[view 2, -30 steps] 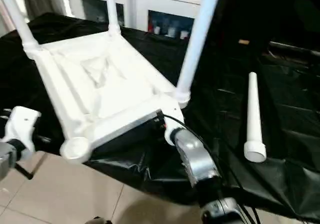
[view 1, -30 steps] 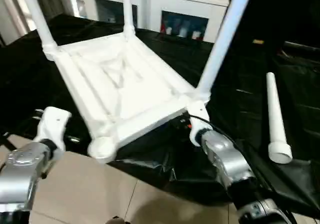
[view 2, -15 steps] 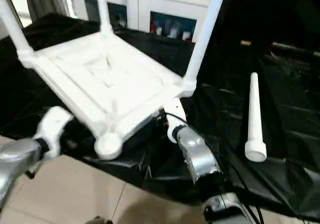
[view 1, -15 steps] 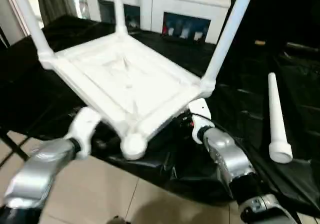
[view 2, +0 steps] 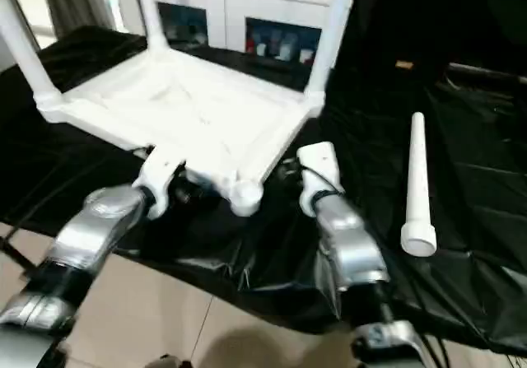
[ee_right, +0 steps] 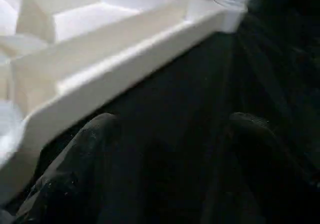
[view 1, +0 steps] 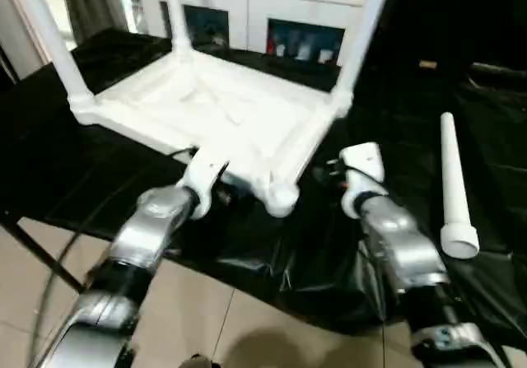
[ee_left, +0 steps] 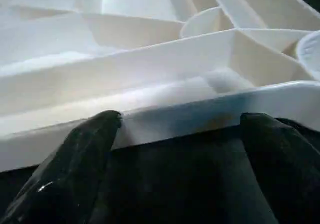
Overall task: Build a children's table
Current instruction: Rotate table base
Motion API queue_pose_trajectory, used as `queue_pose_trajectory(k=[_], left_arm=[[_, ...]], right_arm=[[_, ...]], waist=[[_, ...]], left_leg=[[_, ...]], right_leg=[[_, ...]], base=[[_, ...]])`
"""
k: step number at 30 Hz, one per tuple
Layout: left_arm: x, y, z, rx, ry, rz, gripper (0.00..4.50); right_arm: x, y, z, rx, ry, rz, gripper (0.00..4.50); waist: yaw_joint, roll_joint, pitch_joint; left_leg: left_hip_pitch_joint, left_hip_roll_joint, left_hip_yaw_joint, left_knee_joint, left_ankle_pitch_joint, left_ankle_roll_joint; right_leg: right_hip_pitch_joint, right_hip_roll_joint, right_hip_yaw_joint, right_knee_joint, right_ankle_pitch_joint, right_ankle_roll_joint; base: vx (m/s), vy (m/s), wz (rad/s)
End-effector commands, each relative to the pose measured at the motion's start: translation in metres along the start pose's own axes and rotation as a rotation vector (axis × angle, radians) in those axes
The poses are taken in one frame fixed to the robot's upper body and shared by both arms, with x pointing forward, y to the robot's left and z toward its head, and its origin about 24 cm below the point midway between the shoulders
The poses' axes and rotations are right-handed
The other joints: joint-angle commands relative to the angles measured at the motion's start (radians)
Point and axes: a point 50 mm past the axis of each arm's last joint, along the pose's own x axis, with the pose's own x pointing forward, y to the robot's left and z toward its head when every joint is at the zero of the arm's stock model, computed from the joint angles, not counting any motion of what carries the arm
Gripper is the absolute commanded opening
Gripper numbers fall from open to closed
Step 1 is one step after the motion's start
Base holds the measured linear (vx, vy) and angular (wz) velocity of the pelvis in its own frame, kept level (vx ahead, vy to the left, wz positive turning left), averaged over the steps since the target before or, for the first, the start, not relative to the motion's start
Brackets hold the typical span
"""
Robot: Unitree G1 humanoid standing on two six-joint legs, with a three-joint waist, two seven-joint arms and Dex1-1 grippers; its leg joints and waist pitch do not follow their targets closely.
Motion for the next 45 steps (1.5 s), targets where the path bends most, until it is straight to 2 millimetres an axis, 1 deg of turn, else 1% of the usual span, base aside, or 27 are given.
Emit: queue_pose_trajectory(k=[1,5,8,15,17,18,22,24,25,28,29,30,31,32,33,34,35,36,37,38,39,40,41,42,43,44,45], left_arm=[[0.004,0.002,0.010,0.019,-0.047,0.030,4.40],[0.019,-0.011,0.024,-0.036,-0.141,0.007,4.40],[0.021,-0.017,0.031,-0.049,-0.207,-0.003,4.40],[-0.001,-0.020,0.025,-0.120,-0.324,0.058,4.47],[-0.018,-0.024,0.019,-0.122,-0.361,0.055,4.50],[-0.023,-0.026,0.017,-0.119,-0.369,0.055,4.50],[-0.040,-0.022,0.010,-0.167,-0.388,0.153,4.50],[-0.048,-0.019,0.007,-0.203,-0.401,0.221,4.50],[-0.053,-0.017,0.004,-0.224,-0.400,0.288,4.50],[-0.056,-0.015,0.000,-0.241,-0.379,0.361,4.50],[-0.057,-0.017,0.000,-0.235,-0.369,0.378,4.50],[-0.058,-0.018,0.000,-0.233,-0.365,0.382,4.50],[-0.059,-0.019,0.001,-0.234,-0.363,0.385,4.50],[-0.058,-0.020,0.001,-0.236,-0.360,0.387,4.50],[-0.059,-0.022,0.002,-0.239,-0.358,0.389,4.50],[-0.059,-0.022,0.003,-0.240,-0.358,0.389,4.50],[-0.059,-0.024,0.005,-0.257,-0.370,0.392,4.50],[-0.059,-0.024,0.005,-0.270,-0.378,0.395,4.50],[-0.060,-0.024,0.006,-0.274,-0.379,0.398,4.50],[-0.060,-0.024,0.006,-0.276,-0.377,0.402,4.50],[-0.060,-0.023,0.005,-0.268,-0.368,0.417,4.50],[-0.061,-0.022,0.006,-0.258,-0.375,0.424,4.50],[-0.063,-0.021,0.007,-0.244,-0.375,0.431,4.50],[-0.063,-0.019,0.005,-0.242,-0.352,0.450,4.50],[-0.066,-0.015,0.005,-0.235,-0.352,0.479,4.50],[-0.067,-0.014,0.005,-0.233,-0.359,0.485,4.50],[-0.068,-0.014,0.006,-0.241,-0.366,0.483,4.50]], right_arm=[[-0.002,-0.003,0.004,0.002,-0.007,-0.018,3.76],[-0.004,-0.003,0.006,0.018,-0.002,-0.032,3.76],[-0.006,-0.003,0.009,0.028,-0.004,-0.036,3.76],[-0.011,-0.025,0.013,0.023,0.006,-0.090,3.92],[-0.014,-0.037,0.018,0.053,0.007,-0.086,4.09],[-0.014,-0.039,0.019,0.055,0.008,-0.084,4.12],[-0.014,-0.037,0.026,-0.002,0.006,-0.052,4.48],[-0.015,-0.029,0.029,-0.044,-0.028,-0.029,4.48],[-0.016,-0.020,0.028,-0.020,-0.047,-0.011,4.48],[-0.018,-0.004,0.022,0.060,-0.039,0.021,4.48],[-0.019,0.001,0.019,0.081,-0.031,0.027,4.48],[-0.020,0.002,0.018,0.086,-0.025,0.029,4.48],[-0.020,0.004,0.017,0.085,-0.023,0.029,4.48],[-0.021,0.005,0.017,0.087,-0.021,0.027,4.48],[-0.022,0.006,0.016,0.098,-0.022,0.025,4.48],[-0.022,0.006,0.016,0.100,-0.022,0.024,4.48],[-0.024,0.005,0.017,0.120,-0.037,0.009,4.48],[-0.024,0.005,0.017,0.125,-0.044,0.000,4.48],[-0.025,0.004,0.018,0.120,-0.053,-0.013,4.48],[-0.025,0.003,0.019,0.115,-0.059,-0.023,4.48],[-0.025,0.003,0.020,0.079,-0.067,-0.031,4.48],[-0.024,0.002,0.021,0.044,-0.070,-0.034,4.48],[-0.023,0.003,0.021,0.021,-0.068,-0.025,4.48],[-0.023,0.004,0.022,0.016,-0.070,-0.009,4.48],[-0.024,0.006,0.027,0.046,-0.096,0.007,4.48],[-0.024,0.006,0.029,0.052,-0.103,0.007,4.48],[-0.024,0.008,0.031,0.063,-0.116,0.014,4.48]], waist=[[0.001,0.013,-0.083],[0.003,0.009,-0.086],[0.004,0.011,-0.087],[0.002,0.013,-0.081],[-0.001,0.006,-0.079],[0.001,0.009,-0.079],[-0.005,0.004,-0.072],[-0.005,0.004,-0.069],[-0.005,-0.003,-0.069],[-0.009,0.002,-0.071],[-0.018,0.023,-0.075],[-0.025,0.027,-0.070],[-0.025,0.027,-0.070],[-0.021,0.041,-0.080],[-0.012,0.045,-0.088],[-0.009,0.045,-0.090],[-0.009,0.022,-0.095],[-0.008,0.006,-0.095],[-0.008,-0.049,-0.094],[0.026,-0.061,-0.098],[0.016,-0.057,-0.082],[0.009,-0.052,-0.072],[0.004,-0.037,-0.074],[0.003,0.005,-0.082],[-0.018,0.010,-0.078],[-0.022,0.058,-0.093],[-0.036,0.045,-0.076]], left_leg=[[0.019,0.035,-0.020,-0.066,-0.160,-0.029],[0.018,0.038,-0.020,-0.061,-0.113,0.006],[0.018,0.040,-0.020,-0.059,-0.106,0.026],[0.023,0.051,-0.017,-0.062,-0.164,0.027],[0.024,0.049,-0.013,-0.063,-0.180,0.022],[0.023,0.055,-0.017,-0.066,-0.186,0.017],[0.024,0.050,-0.013,-0.068,-0.222,0.001],[0.023,0.051,-0.015,-0.070,-0.237,-0.006],[0.023,0.048,-0.013,-0.069,-0.238,-0.007],[0.025,0.053,-0.020,-0.074,-0.242,-0.017],[0.083,0.072,0.011,-0.049,-0.275,-0.088],[0.115,0.103,-0.001,-0.068,-0.299,-0.147],[0.115,0.103,-0.001,-0.068,-0.299,-0.147],[0.128,0.201,-0.024,-0.111,-0.228,-0.136],[0.111,0.274,-0.019,-0.143,-0.142,-0.090],[0.108,0.289,-0.010,-0.145,-0.104,-0.057],[0.104,0.265,0.023,-0.114,-0.093,0.079],[0.099,0.215,0.053,-0.083,-0.161,0.122],[0.006,0.044,0.080,0.010,-0.274,0.146],[-0.035,-0.070,0.054,0.181,-0.316,0.166],[-0.087,-0.067,0.013,0.174,-0.195,0.108],[-0.078,-0.064,-0.014,0.124,-0.157,0.082],[-0.078,-0.055,-0.032,0.095,-0.146,0.090],[-0.047,-0.004,-0.067,0.032,-0.133,0.147],[-0.056,0.051,-0.109,0.001,-0.129,0.205],[0.002,0.232,-0.198,-0.058,-0.172,0.315],[0.051,0.179,-0.145,-0.058,-0.209,0.302]], right_leg=[[0.051,-0.067,0.052,-0.075,-0.028,-0.166],[0.055,-0.070,0.050,-0.066,0.055,-0.207],[0.056,-0.072,0.050,-0.063,0.095,-0.231],[0.053,-0.075,0.051,-0.068,0.014,-0.247],[0.050,-0.072,0.051,-0.075,-0.037,-0.236],[0.051,-0.076,0.051,-0.072,-0.054,-0.231],[0.042,-0.067,0.052,-0.083,-0.135,-0.193],[0.039,-0.068,0.052,-0.088,-0.185,-0.173],[0.036,-0.067,0.053,-0.090,-0.204,-0.160],[0.031,-0.059,0.049,-0.088,-0.203,-0.139],[-0.017,-0.004,0.066,-0.127,-0.226,-0.096],[-0.037,0.042,0.033,-0.110,-0.182,-0.103],[-0.037,0.042,0.033,-0.110,-0.182,-0.103],[-0.055,0.028,0.011,-0.054,-0.054,-0.112],[-0.065,0.004,-0.011,0.016,0.037,-0.115],[-0.072,-0.004,-0.022,0.037,0.061,-0.118],[-0.085,-0.023,-0.018,0.057,0.122,-0.164],[-0.086,-0.021,-0.005,0.036,0.142,-0.200],[-0.013,-0.017,0.018,-0.031,0.166,-0.227],[0.024,-0.096,0.062,-0.113,-0.116,-0.122],[0.047,-0.103,0.054,-0.099,-0.220,0.107],[0.047,-0.106,0.057,-0.119,-0.303,0.320],[0.063,-0.113,0.045,-0.122,-0.300,0.359],[0.067,-0.108,0.029,-0.148,-0.236,0.337],[0.061,-0.079,-0.005,-0.127,-0.204,0.325],[0.040,-0.094,0.013,0.009,-0.132,0.156],[-0.030,-0.085,0.035,0.032,-0.037,0.000]], base=[[0.000,0.000,0.00],[0.000,0.000,0.00],[0.000,0.000,0.00],[0.000,0.000,0.00],[0.000,0.000,0.00],[0.000,0.000,0.00],[0.000,0.000,0.00],[0.000,0.000,0.00],[0.000,0.000,0.00],[0.000,0.000,0.00],[0.000,0.000,0.00],[-0.016,-0.014,-0.23],[-0.015,-0.034,-0.43],[-0.015,-0.034,-0.43],[-0.008,-0.065,-0.43],[-0.022,-0.130,-0.49],[-0.022,-0.130,-0.49],[-0.009,-0.187,-0.51],[0.001,-0.101,-0.24],[-0.011,-0.192,-0.27],[-0.032,-0.173,-0.09],[-0.061,-0.213,-0.18],[-0.049,-0.123,-0.15],[-0.067,-0.082,-0.21],[-0.030,-0.112,-0.15],[-0.030,-0.112,-0.15],[-0.004,-0.121,0.08]])
